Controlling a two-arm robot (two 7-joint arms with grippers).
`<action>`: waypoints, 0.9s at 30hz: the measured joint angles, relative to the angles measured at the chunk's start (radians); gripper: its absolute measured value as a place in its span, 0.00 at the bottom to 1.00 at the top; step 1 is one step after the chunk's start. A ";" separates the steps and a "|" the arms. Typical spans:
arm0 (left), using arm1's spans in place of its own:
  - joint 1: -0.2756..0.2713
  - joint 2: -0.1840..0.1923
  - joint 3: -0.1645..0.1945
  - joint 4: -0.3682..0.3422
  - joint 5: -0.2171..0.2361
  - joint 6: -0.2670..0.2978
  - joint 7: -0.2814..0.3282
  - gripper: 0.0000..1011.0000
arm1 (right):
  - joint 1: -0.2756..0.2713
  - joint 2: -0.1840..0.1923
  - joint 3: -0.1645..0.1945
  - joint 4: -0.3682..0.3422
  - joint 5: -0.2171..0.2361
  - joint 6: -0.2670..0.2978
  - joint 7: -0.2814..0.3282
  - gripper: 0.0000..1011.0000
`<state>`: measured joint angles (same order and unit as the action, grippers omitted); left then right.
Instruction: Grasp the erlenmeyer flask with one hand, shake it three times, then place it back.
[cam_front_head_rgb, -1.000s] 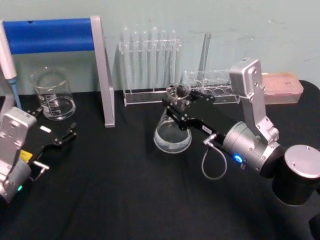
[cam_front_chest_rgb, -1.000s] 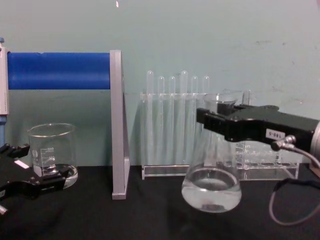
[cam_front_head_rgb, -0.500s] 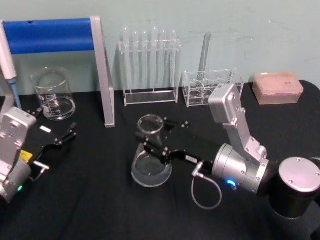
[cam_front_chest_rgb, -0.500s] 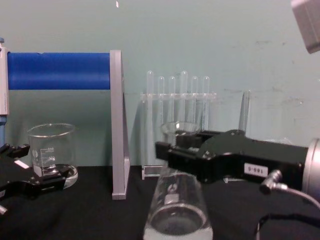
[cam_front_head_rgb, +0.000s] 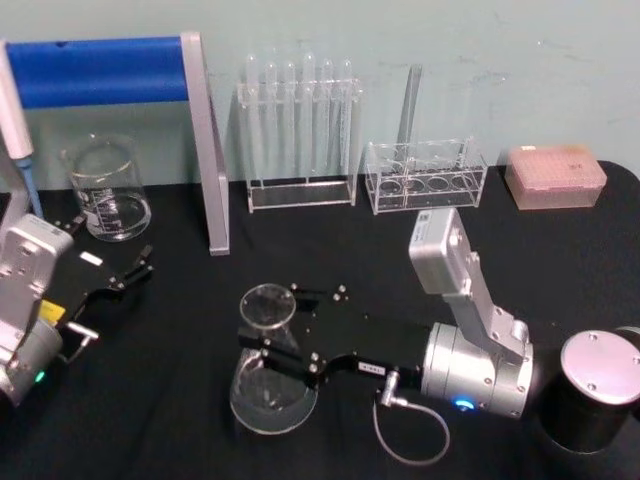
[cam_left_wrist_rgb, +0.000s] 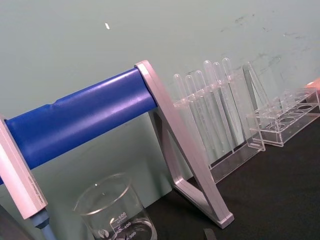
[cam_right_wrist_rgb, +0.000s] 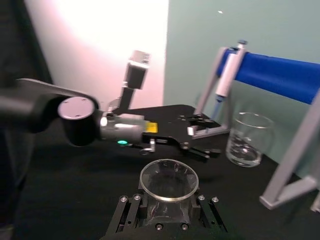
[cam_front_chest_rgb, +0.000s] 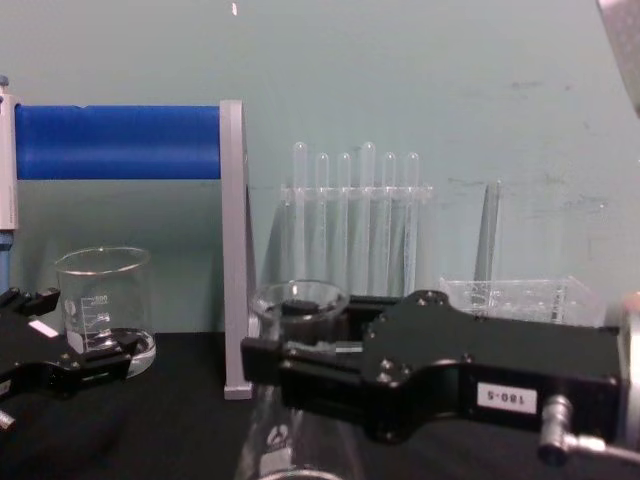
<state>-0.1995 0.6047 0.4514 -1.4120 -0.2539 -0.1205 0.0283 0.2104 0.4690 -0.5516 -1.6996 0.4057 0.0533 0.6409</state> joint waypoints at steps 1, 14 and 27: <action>0.000 0.000 0.000 0.000 0.000 0.000 0.000 0.99 | 0.001 0.004 -0.004 -0.001 0.004 -0.003 0.007 0.44; 0.000 0.000 0.000 0.000 0.000 0.000 0.000 0.99 | 0.018 0.039 -0.040 -0.005 0.038 -0.035 0.047 0.44; 0.000 0.000 0.000 0.000 0.000 0.000 0.000 0.99 | 0.034 -0.027 0.006 0.063 -0.026 -0.037 -0.170 0.44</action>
<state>-0.1995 0.6047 0.4514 -1.4120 -0.2539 -0.1205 0.0283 0.2447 0.4417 -0.5459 -1.6365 0.3792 0.0159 0.4711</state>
